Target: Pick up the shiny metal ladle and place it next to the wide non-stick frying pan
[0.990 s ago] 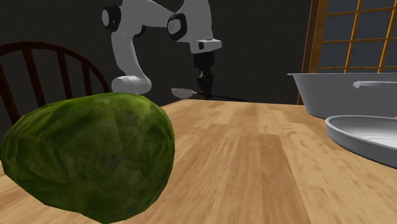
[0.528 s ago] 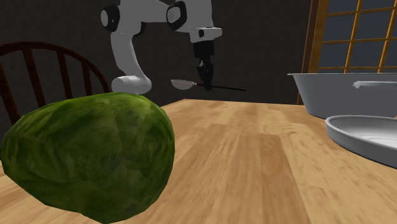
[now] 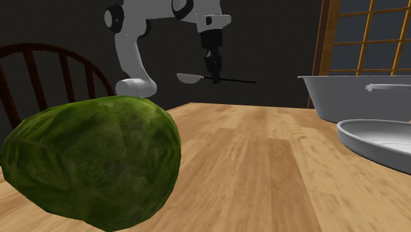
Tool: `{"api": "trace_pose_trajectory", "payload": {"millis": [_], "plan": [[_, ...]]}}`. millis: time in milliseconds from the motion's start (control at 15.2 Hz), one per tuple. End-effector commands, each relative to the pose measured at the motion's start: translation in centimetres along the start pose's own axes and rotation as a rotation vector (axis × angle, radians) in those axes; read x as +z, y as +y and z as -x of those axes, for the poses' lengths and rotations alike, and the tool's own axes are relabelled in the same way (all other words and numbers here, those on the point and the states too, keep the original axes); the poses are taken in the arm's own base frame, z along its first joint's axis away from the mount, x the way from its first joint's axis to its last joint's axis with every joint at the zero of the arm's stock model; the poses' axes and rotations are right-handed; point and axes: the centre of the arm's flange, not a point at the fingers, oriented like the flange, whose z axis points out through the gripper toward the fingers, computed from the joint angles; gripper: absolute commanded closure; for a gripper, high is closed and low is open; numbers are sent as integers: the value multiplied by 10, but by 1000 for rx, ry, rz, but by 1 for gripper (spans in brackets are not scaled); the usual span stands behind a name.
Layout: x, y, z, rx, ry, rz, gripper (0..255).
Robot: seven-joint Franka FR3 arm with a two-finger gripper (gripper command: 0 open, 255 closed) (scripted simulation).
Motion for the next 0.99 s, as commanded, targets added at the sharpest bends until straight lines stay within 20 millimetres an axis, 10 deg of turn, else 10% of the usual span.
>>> {"api": "trace_pose_trajectory", "payload": {"millis": [0, 924], "plan": [[-3, 16, -9, 0, -1, 0, 255], [-9, 177, -99, -1, -1, 0, 255]]}}
